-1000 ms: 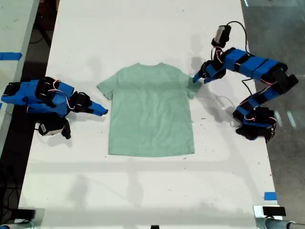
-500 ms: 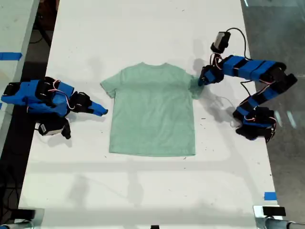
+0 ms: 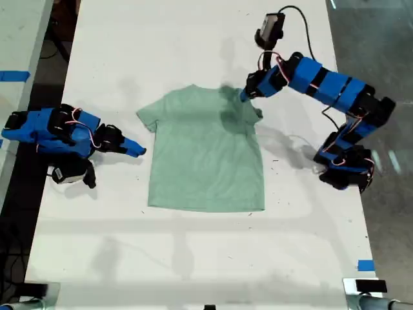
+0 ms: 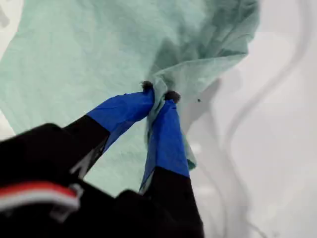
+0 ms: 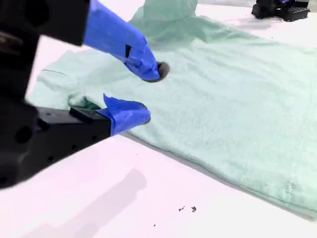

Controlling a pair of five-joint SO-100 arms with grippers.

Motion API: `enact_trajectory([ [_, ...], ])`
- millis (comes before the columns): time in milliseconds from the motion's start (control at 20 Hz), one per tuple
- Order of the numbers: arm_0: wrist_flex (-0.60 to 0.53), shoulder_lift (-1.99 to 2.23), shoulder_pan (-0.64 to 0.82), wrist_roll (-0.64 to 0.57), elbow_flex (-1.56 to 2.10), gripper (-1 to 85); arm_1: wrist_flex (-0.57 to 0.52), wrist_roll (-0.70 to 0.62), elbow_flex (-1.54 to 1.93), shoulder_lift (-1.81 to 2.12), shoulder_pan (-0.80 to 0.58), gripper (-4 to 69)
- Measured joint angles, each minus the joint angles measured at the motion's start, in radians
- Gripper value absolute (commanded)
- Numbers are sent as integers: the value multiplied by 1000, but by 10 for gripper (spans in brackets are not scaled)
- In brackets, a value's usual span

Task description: Fold t shirt

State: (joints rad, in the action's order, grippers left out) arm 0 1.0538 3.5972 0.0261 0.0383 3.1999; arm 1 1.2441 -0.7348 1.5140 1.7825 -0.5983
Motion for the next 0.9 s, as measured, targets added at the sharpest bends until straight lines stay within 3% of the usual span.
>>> enact_trajectory([
  [250, 0, 0, 0, 0, 0, 103, -146, 31, -66, -250, 156, 24],
  [350, 0, 0, 0, 0, 0, 103, -163, 35, -147, -396, 202, 251],
  [450, 0, 0, 0, 0, 0, 103, -144, 29, -262, -541, 242, 287],
  [600, 0, 0, 0, 0, 0, 103, -29, 29, -357, -577, 255, 300],
  [750, 0, 0, 0, 0, 0, 103, 115, 28, -353, -426, 207, 288],
  [800, 0, 0, 0, 0, 0, 103, 163, 25, -347, -331, 186, 242],
  [850, 0, 0, 0, 0, 0, 103, 209, 23, -325, -227, 164, 155],
  [900, 0, 0, 0, 0, 0, 103, 244, 23, -282, -114, 146, 3],
])
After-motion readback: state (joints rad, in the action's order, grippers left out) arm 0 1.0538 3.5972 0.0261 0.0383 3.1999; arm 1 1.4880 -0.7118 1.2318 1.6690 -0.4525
